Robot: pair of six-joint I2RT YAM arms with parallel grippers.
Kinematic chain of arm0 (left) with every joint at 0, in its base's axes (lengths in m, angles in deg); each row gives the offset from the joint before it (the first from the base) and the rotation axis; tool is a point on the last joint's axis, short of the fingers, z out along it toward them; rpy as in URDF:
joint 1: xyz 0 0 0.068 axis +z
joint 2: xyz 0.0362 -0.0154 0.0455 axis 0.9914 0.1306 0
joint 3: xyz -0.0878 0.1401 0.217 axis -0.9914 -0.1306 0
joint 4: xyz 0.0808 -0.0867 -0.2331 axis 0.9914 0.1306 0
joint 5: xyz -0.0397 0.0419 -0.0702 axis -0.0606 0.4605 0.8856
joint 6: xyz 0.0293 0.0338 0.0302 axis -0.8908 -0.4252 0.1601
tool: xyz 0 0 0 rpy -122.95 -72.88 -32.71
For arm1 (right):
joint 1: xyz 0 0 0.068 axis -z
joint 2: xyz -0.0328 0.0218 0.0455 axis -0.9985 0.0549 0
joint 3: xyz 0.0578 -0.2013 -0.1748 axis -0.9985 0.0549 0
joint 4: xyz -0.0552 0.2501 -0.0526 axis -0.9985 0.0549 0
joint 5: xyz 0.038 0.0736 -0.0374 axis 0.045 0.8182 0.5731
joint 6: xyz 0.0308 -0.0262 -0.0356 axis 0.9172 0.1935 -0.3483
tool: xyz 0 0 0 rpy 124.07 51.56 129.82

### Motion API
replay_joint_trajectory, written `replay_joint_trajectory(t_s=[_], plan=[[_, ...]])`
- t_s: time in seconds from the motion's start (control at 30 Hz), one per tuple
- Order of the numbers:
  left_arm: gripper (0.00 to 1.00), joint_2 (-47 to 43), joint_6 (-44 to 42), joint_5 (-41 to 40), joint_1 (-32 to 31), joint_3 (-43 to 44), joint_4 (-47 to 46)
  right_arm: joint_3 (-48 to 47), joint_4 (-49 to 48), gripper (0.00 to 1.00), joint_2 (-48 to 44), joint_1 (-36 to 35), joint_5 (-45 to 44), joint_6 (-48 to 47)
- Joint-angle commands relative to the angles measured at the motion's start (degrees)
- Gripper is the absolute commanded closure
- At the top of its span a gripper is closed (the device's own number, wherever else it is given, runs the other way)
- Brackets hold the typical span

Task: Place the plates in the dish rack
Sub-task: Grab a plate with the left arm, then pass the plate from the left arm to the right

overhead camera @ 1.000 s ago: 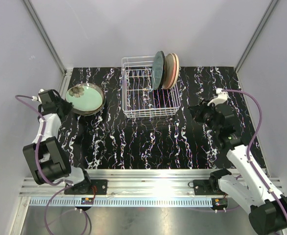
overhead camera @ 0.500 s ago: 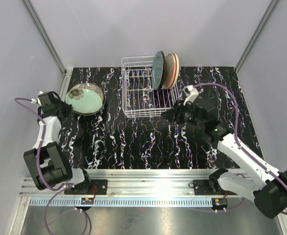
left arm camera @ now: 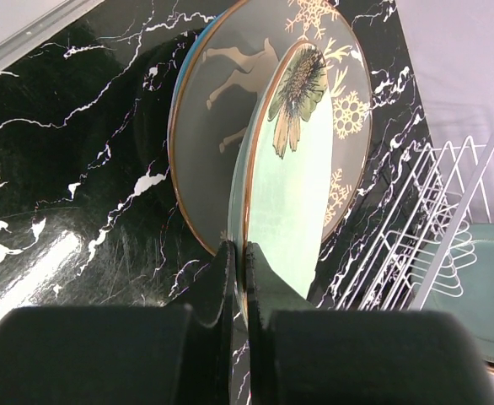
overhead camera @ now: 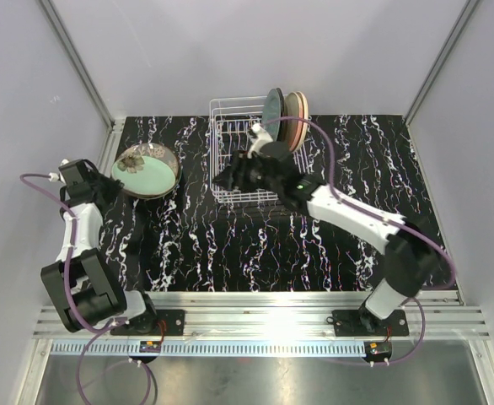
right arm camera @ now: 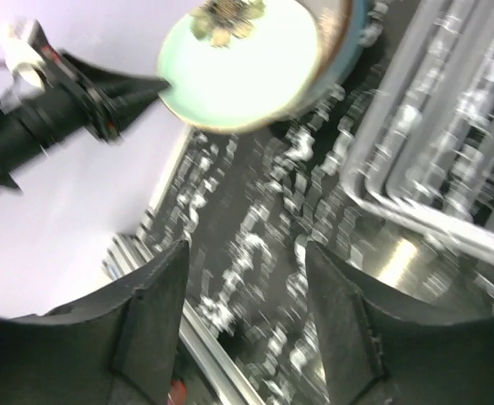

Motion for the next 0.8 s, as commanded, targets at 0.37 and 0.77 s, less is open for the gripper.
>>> replay_joint_trajectory(t_s=[0.37,0.77], plan=[[1.00,-0.1,3.8,4.3,3.1,1.6,-2.8,-39.5,14.6,0.26,31.0,-6.8,-8.0,10.7],[1.00,2.4,6.4,9.9,4.3,1.6,-2.3,-55.1,20.0,0.26,45.8,-6.8,-6.3,11.3]])
